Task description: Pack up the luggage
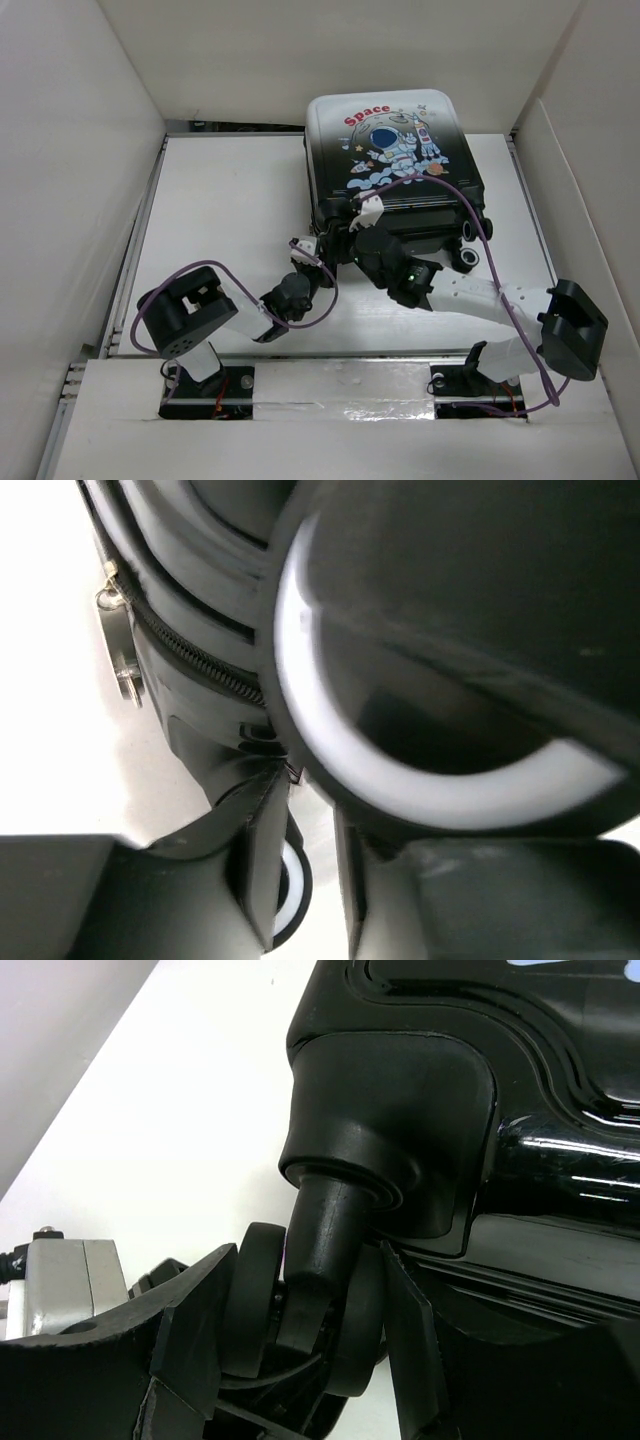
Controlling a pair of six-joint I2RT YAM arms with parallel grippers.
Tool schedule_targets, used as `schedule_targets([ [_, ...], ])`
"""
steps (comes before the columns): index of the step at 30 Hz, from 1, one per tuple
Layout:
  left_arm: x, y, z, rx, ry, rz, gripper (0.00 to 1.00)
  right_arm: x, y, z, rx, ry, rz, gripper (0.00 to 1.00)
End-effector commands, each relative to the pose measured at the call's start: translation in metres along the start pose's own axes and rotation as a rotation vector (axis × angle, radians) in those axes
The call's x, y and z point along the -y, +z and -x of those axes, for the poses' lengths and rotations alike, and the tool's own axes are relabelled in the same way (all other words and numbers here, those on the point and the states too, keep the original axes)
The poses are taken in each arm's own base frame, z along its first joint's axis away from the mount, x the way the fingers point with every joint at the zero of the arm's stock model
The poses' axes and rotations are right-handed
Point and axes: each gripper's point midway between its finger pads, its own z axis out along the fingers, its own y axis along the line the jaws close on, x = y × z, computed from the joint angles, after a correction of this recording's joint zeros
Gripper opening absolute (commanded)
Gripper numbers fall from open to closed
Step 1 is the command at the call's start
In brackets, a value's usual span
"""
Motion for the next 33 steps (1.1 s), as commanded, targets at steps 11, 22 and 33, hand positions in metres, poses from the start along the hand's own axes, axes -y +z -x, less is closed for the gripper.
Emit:
schedule_targets([
  [11,-0.018,-0.015,0.163,0.590,-0.303,0.053,0.00,-0.047,-0.035,0.001,0.008,0.020,0.191,0.00],
  [22,-0.105,-0.040,0.127,0.501,-0.229,0.268,0.00,-0.010,-0.047,-0.006,0.006,-0.019,0.064,0.00],
  [33,-0.097,-0.034,0.154,0.468,-0.270,0.157,0.00,-0.028,-0.054,-0.022,-0.031,-0.027,0.187,0.00],
])
